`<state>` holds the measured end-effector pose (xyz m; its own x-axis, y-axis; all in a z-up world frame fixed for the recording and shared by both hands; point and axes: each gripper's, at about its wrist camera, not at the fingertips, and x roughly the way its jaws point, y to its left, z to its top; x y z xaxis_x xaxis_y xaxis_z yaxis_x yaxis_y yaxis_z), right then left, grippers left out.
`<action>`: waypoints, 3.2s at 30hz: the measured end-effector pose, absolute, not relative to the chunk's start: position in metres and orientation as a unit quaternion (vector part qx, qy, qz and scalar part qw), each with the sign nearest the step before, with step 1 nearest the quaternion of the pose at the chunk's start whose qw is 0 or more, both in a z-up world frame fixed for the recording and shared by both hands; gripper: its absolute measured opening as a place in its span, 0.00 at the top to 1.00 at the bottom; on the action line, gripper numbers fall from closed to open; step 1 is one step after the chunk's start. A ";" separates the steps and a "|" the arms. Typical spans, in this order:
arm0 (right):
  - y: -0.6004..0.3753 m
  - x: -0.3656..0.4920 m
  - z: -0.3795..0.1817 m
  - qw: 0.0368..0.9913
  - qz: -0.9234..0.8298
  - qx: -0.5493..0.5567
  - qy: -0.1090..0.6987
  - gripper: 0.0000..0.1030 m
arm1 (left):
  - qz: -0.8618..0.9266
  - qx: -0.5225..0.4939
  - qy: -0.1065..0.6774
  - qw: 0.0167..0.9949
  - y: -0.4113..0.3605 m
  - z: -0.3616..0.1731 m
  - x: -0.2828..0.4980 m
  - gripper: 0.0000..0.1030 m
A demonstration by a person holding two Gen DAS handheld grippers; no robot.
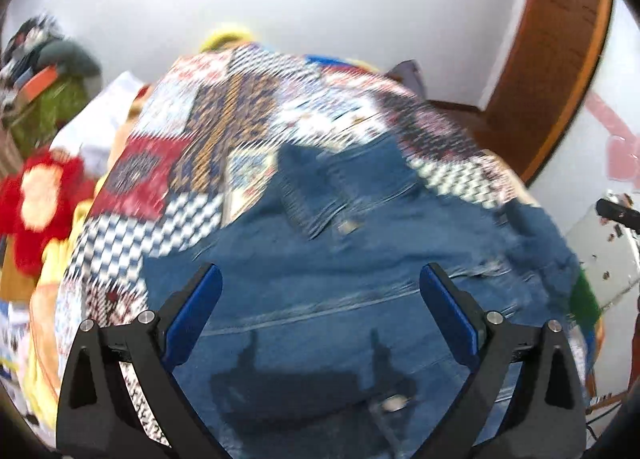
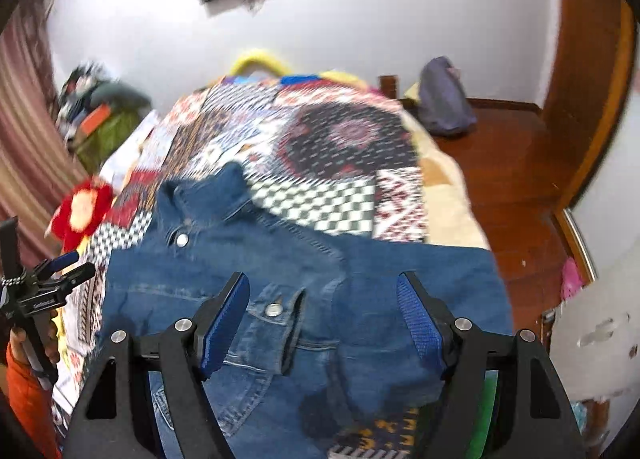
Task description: Fold large clothes
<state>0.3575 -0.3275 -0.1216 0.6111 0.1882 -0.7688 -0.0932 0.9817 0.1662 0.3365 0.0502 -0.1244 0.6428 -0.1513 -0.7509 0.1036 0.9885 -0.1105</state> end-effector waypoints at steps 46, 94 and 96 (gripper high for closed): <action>-0.496 0.347 -0.227 0.842 -0.055 0.336 0.419 0.89 | -0.133 0.016 0.508 0.851 -0.045 -0.206 0.354 0.03; -0.209 0.318 -0.221 0.769 0.232 0.111 0.585 0.91 | -0.098 -0.006 0.431 0.897 0.014 -0.134 0.279 0.03; -0.228 0.315 -0.204 0.792 0.217 0.115 0.559 0.91 | -0.111 0.007 0.428 0.897 -0.003 -0.128 0.286 0.03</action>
